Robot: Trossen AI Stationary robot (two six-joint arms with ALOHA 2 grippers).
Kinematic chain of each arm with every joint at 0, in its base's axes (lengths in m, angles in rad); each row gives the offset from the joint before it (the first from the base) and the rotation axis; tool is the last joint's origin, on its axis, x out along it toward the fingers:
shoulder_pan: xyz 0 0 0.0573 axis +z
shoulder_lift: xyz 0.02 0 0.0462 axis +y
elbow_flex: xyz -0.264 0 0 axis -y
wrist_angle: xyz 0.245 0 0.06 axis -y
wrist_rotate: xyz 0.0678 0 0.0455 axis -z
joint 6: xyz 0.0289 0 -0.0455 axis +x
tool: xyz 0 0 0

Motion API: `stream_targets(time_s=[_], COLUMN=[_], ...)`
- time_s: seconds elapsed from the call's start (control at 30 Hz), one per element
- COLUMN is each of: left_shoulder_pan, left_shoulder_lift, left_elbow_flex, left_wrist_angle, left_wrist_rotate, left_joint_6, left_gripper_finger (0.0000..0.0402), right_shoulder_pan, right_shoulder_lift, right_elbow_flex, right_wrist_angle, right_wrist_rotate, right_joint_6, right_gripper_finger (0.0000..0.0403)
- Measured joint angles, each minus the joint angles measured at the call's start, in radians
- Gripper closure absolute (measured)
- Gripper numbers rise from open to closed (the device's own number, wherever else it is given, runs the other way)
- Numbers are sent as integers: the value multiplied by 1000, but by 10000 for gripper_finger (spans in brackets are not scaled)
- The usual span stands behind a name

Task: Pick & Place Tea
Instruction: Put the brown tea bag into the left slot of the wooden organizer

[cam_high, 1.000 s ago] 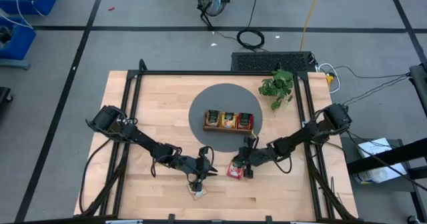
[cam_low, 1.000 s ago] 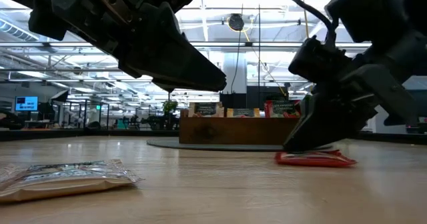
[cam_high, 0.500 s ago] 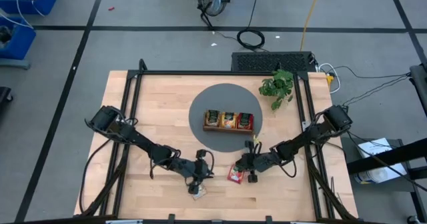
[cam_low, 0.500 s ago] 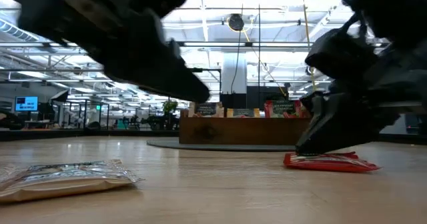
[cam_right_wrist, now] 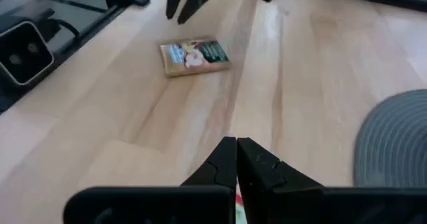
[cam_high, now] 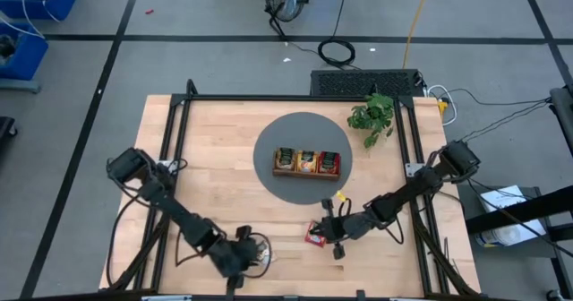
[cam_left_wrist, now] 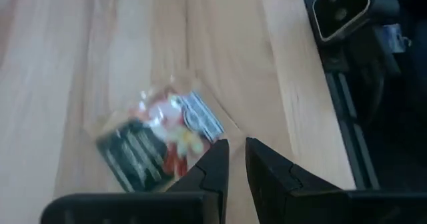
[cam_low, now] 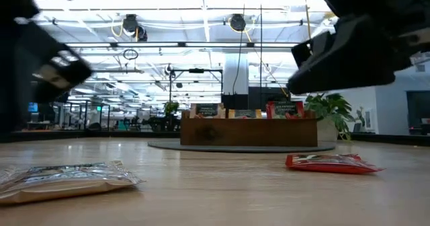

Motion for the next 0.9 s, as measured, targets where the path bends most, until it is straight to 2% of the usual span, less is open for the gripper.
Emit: stream_targets(time_s=[0.1,0.2,0.3,0.47,0.9], left_shoulder_pan=[-40,-52,-39,0,123], left_shoulder_lift=[0,2,16,34,122], left_elbow_flex=[0,1,1,2,4], left_wrist_angle=[-44,-122,-116,-92,48], left_wrist_rotate=[-56,-112,-152,-132,-112], left_joint_6=[-64,-132,-151,-139,-80], left_gripper_finger=[346,346,346,346,346], right_shoulder_pan=[-8,-30,-47,-58,-59], right_shoulder_lift=[6,9,11,11,11], right_elbow_flex=[7,6,6,6,6], right_wrist_angle=[10,9,29,35,107], right_wrist_rotate=[-5,-110,-164,-210,-202], right_joint_6=[-7,-3,21,-10,-113], right_gripper_finger=[403,403,403,403,403])
